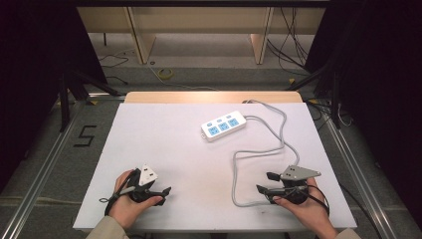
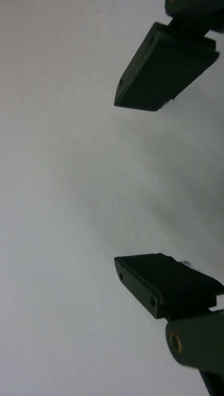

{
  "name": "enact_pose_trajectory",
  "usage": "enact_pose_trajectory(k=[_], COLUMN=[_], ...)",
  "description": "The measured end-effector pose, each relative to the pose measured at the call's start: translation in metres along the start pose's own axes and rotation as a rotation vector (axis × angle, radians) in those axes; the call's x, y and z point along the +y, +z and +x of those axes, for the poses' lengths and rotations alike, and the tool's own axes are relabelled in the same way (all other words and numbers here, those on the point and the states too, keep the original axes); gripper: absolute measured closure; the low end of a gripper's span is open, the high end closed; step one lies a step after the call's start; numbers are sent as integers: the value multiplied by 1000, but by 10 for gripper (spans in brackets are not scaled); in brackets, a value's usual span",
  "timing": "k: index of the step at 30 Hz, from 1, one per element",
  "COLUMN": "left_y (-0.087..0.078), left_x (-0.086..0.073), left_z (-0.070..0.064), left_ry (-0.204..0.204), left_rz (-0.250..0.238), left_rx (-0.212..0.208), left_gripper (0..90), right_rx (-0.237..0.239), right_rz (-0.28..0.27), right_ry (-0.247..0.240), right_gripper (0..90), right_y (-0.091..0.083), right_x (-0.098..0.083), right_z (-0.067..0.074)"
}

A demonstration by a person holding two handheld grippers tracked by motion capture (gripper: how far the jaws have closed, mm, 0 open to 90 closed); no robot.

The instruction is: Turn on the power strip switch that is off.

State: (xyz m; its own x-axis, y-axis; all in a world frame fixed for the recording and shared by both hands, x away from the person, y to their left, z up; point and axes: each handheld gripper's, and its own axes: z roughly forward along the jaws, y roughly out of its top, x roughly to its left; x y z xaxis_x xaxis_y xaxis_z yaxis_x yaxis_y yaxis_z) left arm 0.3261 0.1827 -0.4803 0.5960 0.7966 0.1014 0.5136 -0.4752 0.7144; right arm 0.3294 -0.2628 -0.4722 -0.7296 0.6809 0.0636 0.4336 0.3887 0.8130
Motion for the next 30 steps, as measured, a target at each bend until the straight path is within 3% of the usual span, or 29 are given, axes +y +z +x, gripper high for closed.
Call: enact_pose_trajectory(k=[10,20,30], left_y=[0,-1,-4], left_x=[1,6,14], left_z=[3,4,6], left_ry=[-11,-17,-27], left_rz=[3,-17,-28], left_rx=[34,50,82], left_gripper=[174,249,478], right_rx=[1,0,0], right_rz=[1,2,-2], right_ry=[-5,-6,-5], right_gripper=[388,389,389], right_y=[0,-1,0], right_x=[0,0,1], right_z=[0,-1,0])
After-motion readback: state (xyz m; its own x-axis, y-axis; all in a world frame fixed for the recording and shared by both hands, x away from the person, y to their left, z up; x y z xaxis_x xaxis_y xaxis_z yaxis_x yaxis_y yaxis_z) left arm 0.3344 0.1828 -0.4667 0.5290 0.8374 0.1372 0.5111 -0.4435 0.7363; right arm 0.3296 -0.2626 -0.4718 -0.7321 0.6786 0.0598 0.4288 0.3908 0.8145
